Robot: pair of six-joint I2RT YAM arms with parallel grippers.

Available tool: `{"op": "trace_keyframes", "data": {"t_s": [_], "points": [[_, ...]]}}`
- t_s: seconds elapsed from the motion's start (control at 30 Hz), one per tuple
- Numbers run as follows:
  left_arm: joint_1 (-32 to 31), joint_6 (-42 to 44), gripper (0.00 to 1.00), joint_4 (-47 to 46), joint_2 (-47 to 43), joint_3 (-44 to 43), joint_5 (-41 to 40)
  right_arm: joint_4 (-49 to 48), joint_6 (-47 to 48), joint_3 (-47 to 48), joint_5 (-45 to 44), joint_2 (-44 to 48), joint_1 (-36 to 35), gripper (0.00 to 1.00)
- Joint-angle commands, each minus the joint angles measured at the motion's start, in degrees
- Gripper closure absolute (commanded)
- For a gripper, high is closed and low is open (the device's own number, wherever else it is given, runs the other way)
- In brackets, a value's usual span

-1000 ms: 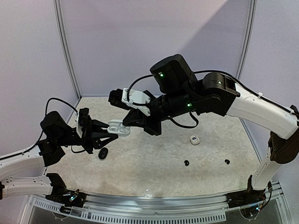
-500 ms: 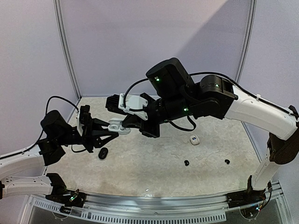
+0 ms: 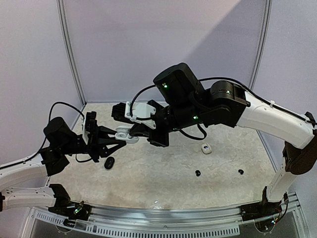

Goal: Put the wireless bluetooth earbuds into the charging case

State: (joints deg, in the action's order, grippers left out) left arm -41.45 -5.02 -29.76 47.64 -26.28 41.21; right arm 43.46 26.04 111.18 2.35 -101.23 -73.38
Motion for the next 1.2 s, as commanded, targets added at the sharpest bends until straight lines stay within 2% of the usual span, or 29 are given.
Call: {"op": "trace_keyframes", "data": {"t_s": [0.0, 0.33, 0.47, 0.7, 0.97, 1.17], "points": [[0.3, 0.1, 1.00, -4.1, -0.4, -2.6, 0.8, 3.8, 1.1, -3.1, -0.6, -1.8, -0.4, 0.98], [0.3, 0.9, 1.00, -4.1, -0.3, -3.0, 1.9, 2.3, 6.6, -3.0, -5.0, -2.6, -0.5, 0.94], [0.3, 1.1, 1.00, -4.1, -0.3, -2.9, 2.1, 2.0, 7.5, -2.9, -5.6, -2.7, -0.5, 0.88], [0.3, 1.4, 1.00, -3.8, -0.4, -2.8, 1.9, 3.1, 6.6, -2.7, -5.7, -2.6, -0.5, 0.85], [0.3, 1.4, 1.00, -3.3, -0.4, -2.6, 1.4, 4.9, 4.3, -0.3, -4.9, -2.3, -0.5, 0.75], [0.3, 0.9, 1.00, -1.8, -0.4, -2.2, 0.2, 3.0, 2.9, 0.7, -4.9, -1.0, -0.5, 0.74]]}}
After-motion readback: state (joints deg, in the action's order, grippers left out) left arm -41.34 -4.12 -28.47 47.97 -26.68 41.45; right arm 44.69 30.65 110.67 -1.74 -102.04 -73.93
